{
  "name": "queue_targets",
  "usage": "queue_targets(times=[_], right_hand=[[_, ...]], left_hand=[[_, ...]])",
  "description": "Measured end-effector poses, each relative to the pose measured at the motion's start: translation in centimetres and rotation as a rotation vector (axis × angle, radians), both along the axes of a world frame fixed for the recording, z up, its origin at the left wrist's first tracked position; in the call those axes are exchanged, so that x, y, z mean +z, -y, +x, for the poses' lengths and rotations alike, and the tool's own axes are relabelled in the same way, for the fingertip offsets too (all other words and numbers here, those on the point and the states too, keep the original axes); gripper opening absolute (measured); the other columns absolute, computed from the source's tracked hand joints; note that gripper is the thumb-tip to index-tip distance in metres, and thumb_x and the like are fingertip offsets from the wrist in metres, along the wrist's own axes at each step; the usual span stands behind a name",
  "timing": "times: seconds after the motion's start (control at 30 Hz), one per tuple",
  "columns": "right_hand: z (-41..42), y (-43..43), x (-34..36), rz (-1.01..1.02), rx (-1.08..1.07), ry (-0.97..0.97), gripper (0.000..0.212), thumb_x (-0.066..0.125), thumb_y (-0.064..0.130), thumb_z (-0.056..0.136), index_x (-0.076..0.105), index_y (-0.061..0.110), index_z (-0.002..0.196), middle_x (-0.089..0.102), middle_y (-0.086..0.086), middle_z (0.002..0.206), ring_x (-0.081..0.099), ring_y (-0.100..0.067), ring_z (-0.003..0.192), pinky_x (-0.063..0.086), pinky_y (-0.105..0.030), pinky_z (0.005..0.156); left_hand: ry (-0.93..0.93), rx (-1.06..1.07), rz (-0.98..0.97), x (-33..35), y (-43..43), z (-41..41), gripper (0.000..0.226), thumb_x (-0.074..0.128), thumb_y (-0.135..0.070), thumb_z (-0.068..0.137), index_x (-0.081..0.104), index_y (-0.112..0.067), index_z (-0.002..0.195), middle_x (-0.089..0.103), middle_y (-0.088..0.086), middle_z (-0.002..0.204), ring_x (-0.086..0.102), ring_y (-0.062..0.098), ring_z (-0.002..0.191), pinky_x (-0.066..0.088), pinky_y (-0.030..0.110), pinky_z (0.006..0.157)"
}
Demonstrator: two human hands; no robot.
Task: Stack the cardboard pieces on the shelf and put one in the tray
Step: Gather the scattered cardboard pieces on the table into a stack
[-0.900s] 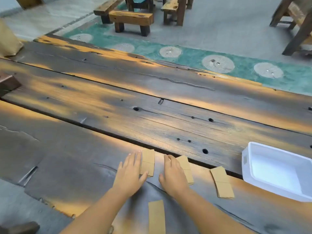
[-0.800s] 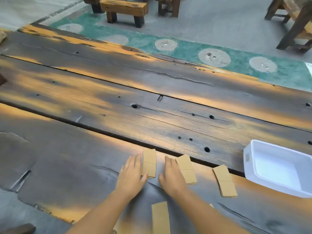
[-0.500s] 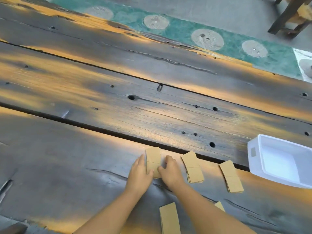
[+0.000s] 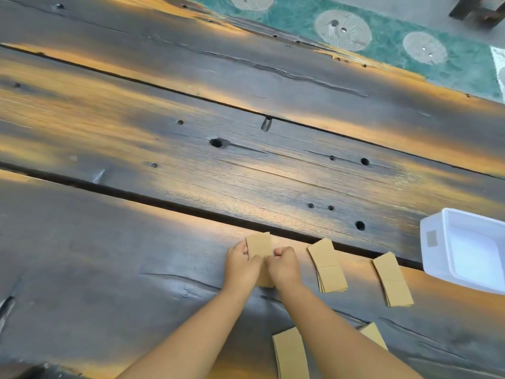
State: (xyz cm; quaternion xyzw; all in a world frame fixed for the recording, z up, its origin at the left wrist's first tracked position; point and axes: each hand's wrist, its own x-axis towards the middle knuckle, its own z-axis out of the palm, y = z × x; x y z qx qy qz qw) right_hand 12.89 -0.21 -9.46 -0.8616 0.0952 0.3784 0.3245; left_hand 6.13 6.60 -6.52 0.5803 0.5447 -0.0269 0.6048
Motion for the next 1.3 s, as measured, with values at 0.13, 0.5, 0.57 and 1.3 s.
queue_targets(times=[0.13,0.5,0.57,1.3], right_hand=[[0.4,0.6,-0.2,0.012,0.032,-0.009,0.013,0.056,0.004,0.084,0.056,0.015,0.077,0.065,-0.004,0.08,0.059,-0.023,0.079,0.047,-0.032,0.068],[2.1,5.2,3.9,0.256,0.022,-0.091,0.024,0.058,-0.005,0.087,0.054,0.013,0.072,0.061,-0.005,0.073,0.056,-0.017,0.068,0.047,-0.029,0.062],[2.3,6.7,5.2,0.31,0.015,-0.117,0.023,0.058,-0.005,0.088,0.055,0.012,0.073,0.062,-0.008,0.077,0.058,-0.021,0.075,0.051,-0.039,0.074],[3.5,15.8,9.2,0.421,0.228,-0.246,0.011,0.057,0.002,0.091,0.067,0.003,0.086,0.069,0.006,0.094,0.067,-0.016,0.077,0.061,-0.035,0.068]], left_hand=[[0.03,0.074,-0.126,-0.1,-0.3,0.0,0.035,0.053,0.003,0.086,0.066,-0.021,0.106,0.07,-0.011,0.092,0.064,0.005,0.08,0.058,0.031,0.08],[0.126,0.026,-0.267,2.8,1.6,-0.9,0.037,0.067,-0.007,0.09,0.061,-0.015,0.126,0.068,-0.002,0.109,0.067,0.02,0.105,0.057,0.047,0.094],[0.169,0.007,-0.262,3.7,2.5,-1.0,0.038,0.068,-0.007,0.089,0.06,-0.015,0.126,0.069,0.0,0.11,0.068,0.018,0.103,0.06,0.04,0.084],[0.306,0.18,-0.645,5.6,13.3,1.4,0.028,0.056,-0.006,0.094,0.072,-0.007,0.117,0.077,0.017,0.102,0.073,0.029,0.076,0.061,0.039,0.064]])
